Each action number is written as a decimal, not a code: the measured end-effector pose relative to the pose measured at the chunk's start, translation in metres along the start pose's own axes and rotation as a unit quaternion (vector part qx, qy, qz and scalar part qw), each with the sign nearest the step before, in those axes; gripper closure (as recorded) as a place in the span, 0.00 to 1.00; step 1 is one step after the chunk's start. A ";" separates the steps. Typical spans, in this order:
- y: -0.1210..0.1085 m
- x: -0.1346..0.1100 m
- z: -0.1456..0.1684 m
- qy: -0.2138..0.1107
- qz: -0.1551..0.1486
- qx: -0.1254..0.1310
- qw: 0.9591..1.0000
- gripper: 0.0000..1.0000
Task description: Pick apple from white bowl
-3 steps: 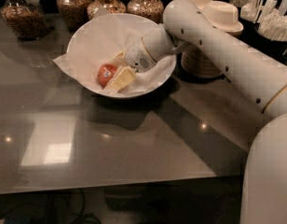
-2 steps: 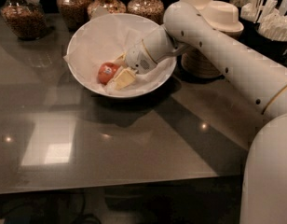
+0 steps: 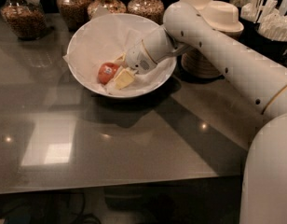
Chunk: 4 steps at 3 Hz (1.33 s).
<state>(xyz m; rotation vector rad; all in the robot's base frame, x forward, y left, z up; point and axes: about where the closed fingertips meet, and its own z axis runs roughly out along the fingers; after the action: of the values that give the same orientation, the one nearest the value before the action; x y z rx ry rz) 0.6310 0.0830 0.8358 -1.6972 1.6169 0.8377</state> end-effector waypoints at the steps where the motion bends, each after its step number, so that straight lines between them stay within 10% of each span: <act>1: 0.000 -0.007 -0.006 -0.039 0.005 -0.009 0.999 1.00; 4: -0.001 -0.036 -0.078 -0.102 -0.014 0.017 0.995 1.00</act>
Offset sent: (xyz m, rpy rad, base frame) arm 0.0072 -0.0280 0.0734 0.2684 -0.0172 0.0081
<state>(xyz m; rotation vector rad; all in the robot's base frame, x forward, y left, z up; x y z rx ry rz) 0.6315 0.0418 0.9109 -1.5532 1.4578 0.9320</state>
